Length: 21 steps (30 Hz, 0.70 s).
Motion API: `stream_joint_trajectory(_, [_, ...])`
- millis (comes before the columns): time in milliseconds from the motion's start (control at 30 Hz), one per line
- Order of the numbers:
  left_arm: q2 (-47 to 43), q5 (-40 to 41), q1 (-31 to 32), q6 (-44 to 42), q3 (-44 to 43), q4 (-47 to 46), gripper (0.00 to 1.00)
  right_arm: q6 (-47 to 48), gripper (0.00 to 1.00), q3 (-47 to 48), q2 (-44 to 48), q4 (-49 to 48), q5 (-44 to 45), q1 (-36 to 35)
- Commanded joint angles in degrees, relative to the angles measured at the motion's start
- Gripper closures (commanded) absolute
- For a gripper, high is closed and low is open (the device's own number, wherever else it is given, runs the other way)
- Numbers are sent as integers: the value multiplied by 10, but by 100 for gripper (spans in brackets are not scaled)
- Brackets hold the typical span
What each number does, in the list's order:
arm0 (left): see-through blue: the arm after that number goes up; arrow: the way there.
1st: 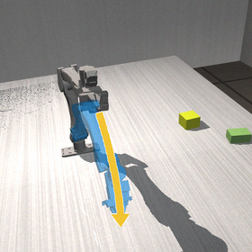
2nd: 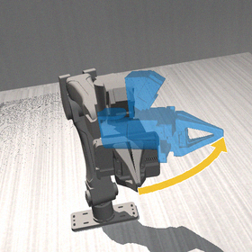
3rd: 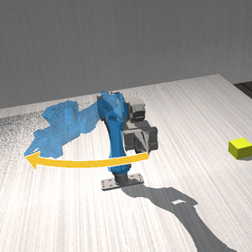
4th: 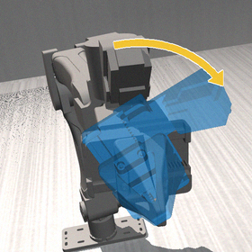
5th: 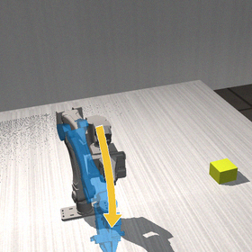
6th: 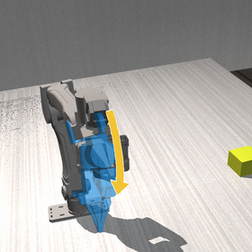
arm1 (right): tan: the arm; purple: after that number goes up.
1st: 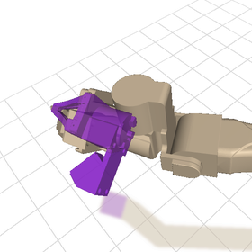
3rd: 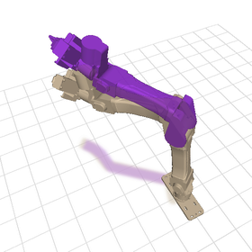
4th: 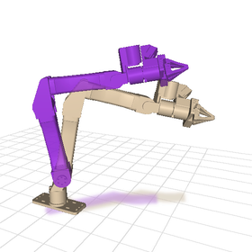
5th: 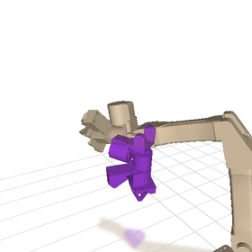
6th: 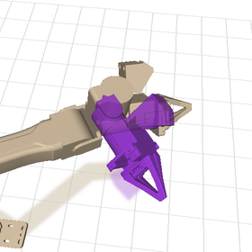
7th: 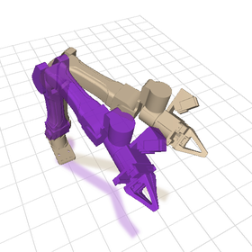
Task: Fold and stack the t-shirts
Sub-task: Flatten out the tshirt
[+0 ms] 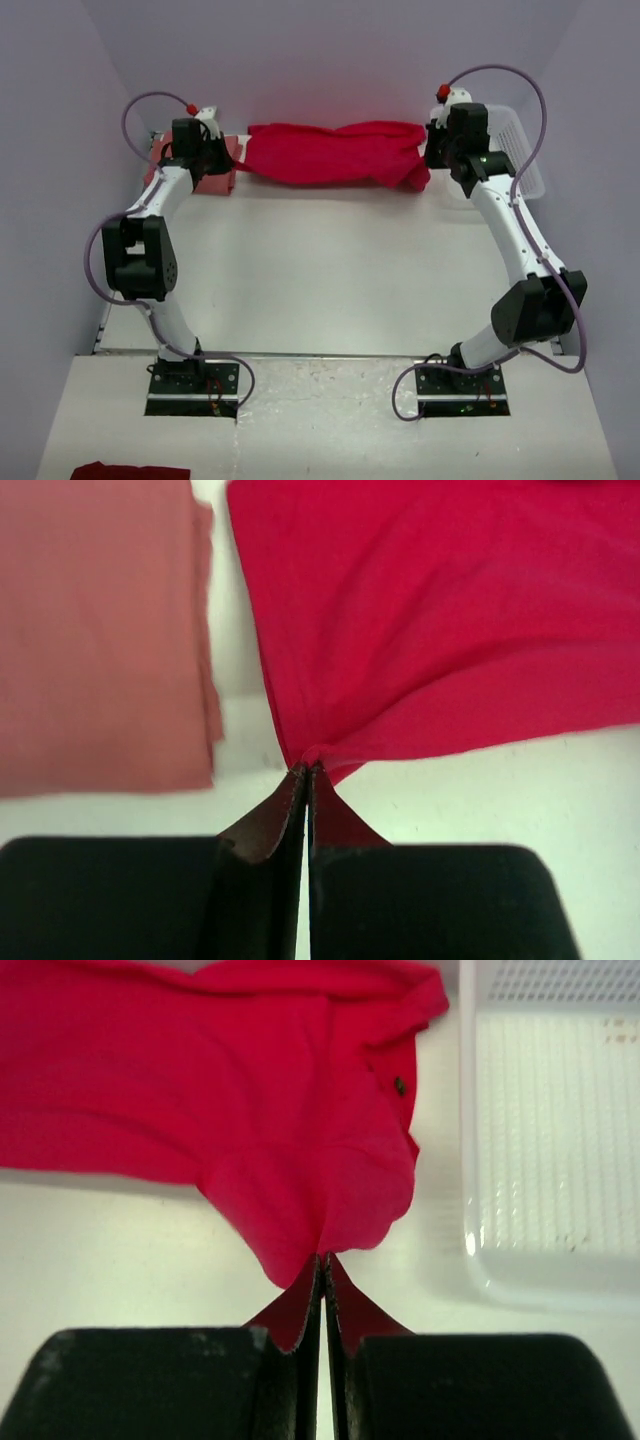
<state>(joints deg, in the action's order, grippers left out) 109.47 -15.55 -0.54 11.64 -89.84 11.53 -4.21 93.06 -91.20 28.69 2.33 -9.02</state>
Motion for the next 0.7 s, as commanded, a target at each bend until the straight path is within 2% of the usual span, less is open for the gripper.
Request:
stream_joint_trajectory(0, [-141, 3, 33, 21, 81, -27, 100, -68, 100, -38, 133, -14, 33, -25])
stream_joint_trajectory(133, [-235, 4, 37, 68, 152, -2, 100, -113, 100, -81, 185, 41, 78, -50])
stream_joint_trajectory(200, [-274, 32, 43, 77, 185, 33, 100, -145, 100, -117, 204, 51, 94, -69])
stream_joint_trajectory(367, [-331, 37, 44, 64, 251, 87, 100, -187, 100, -214, 246, 103, 129, -91])
stream_joint_trajectory(467, [-369, 27, 44, 63, 296, 98, 100, -197, 100, -276, 276, 102, 136, -106])
stream_joint_trajectory(667, [-426, -3, 45, 76, 378, 105, 100, -225, 100, -336, 320, 125, 137, -129])
